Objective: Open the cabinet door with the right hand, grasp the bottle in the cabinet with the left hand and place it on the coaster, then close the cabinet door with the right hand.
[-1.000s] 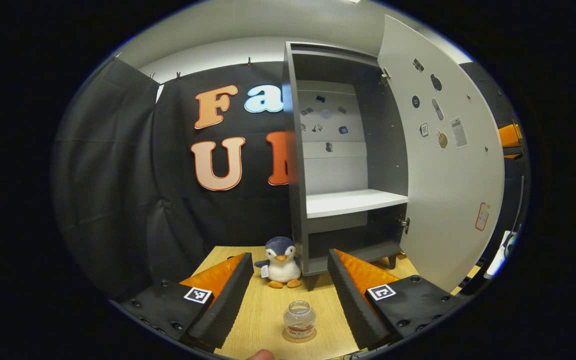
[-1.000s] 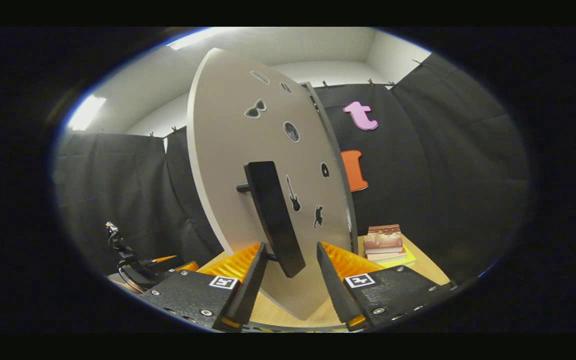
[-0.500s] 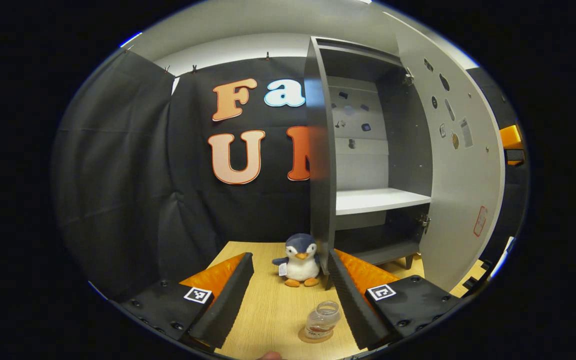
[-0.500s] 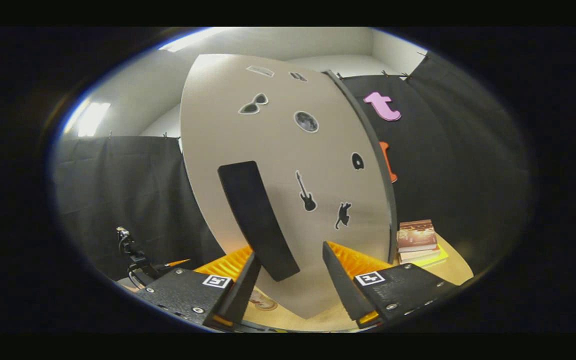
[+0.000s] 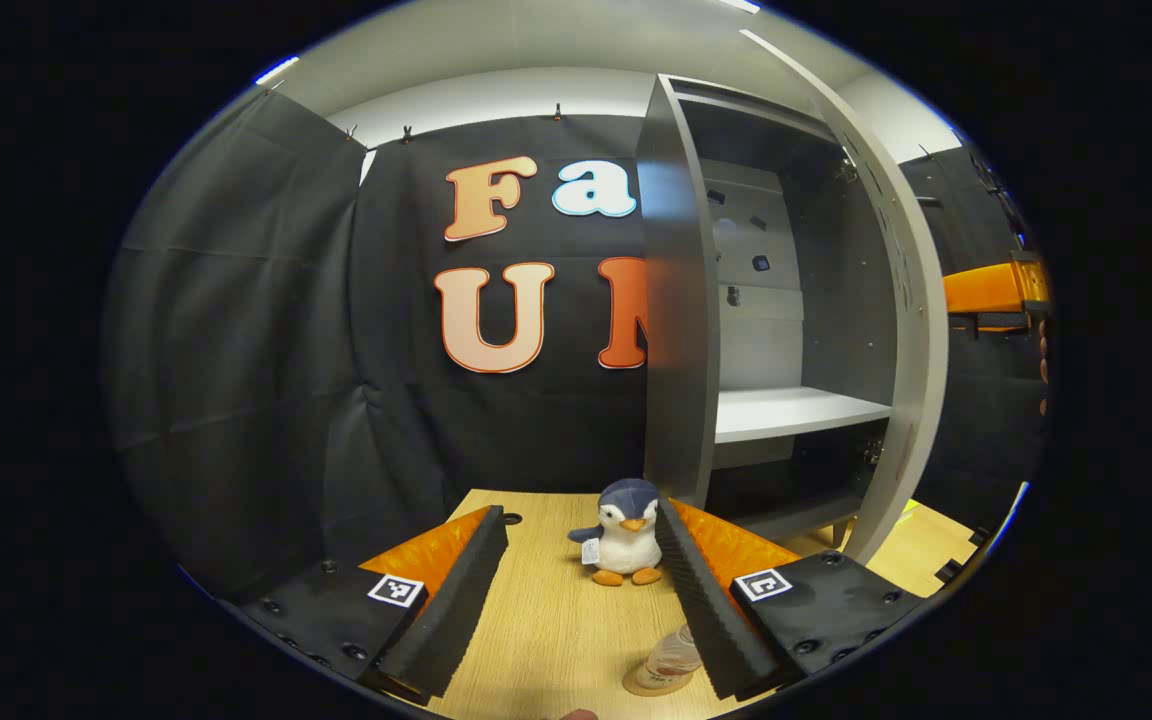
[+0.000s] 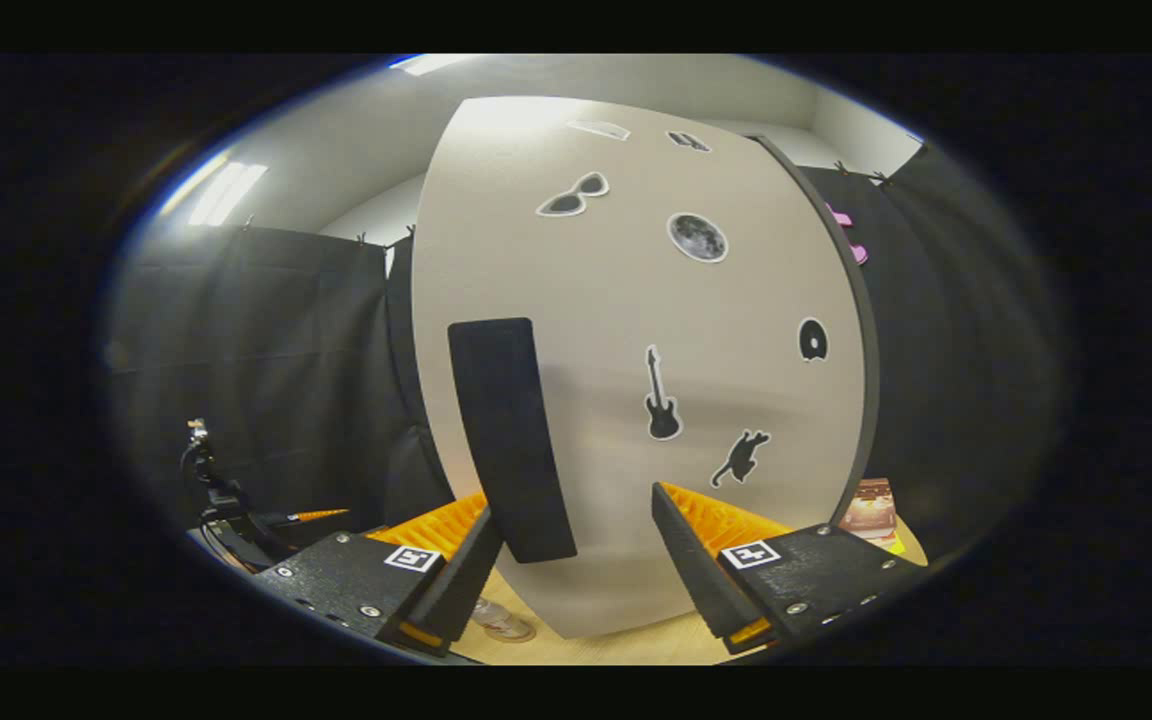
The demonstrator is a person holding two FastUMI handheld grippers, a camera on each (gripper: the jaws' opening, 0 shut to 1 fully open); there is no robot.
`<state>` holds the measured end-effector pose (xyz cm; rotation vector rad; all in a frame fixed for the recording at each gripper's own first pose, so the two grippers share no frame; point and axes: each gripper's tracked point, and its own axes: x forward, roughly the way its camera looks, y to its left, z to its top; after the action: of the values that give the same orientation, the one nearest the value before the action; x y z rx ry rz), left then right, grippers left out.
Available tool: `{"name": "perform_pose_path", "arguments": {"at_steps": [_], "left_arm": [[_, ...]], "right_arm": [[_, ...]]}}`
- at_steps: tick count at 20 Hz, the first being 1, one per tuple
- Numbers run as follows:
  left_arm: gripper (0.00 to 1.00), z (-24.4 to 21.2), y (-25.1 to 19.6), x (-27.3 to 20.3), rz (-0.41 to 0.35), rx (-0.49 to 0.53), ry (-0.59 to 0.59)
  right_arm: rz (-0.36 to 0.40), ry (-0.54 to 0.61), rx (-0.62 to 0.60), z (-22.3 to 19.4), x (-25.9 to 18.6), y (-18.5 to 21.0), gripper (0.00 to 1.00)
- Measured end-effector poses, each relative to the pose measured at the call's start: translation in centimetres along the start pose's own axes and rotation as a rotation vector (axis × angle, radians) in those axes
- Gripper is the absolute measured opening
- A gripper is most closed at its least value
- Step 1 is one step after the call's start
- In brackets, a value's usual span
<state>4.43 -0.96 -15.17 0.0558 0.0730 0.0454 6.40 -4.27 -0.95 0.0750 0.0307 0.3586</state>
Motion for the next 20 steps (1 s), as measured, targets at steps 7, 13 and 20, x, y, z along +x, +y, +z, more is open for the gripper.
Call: {"name": "perform_pose_path", "arguments": {"at_steps": [7, 13, 20], "left_arm": [[0.97, 0.3, 2.3, 2.6, 0.015, 0.005, -0.002], [0.97, 0.2, 2.7, 4.9, -0.010, -0.013, 0.000], [0.97, 0.8, 2.6, 7.6, -0.055, -0.044, -0.009]], "right_arm": [[-0.016, -0.015, -0.066, 0.7, 4.5, 1.4, 0.90], [-0.112, -0.039, -0.113, 0.7, 5.4, 1.6, 0.89], [-0.222, -0.069, -0.106, 0.3, 7.1, 0.5, 0.91]]}}
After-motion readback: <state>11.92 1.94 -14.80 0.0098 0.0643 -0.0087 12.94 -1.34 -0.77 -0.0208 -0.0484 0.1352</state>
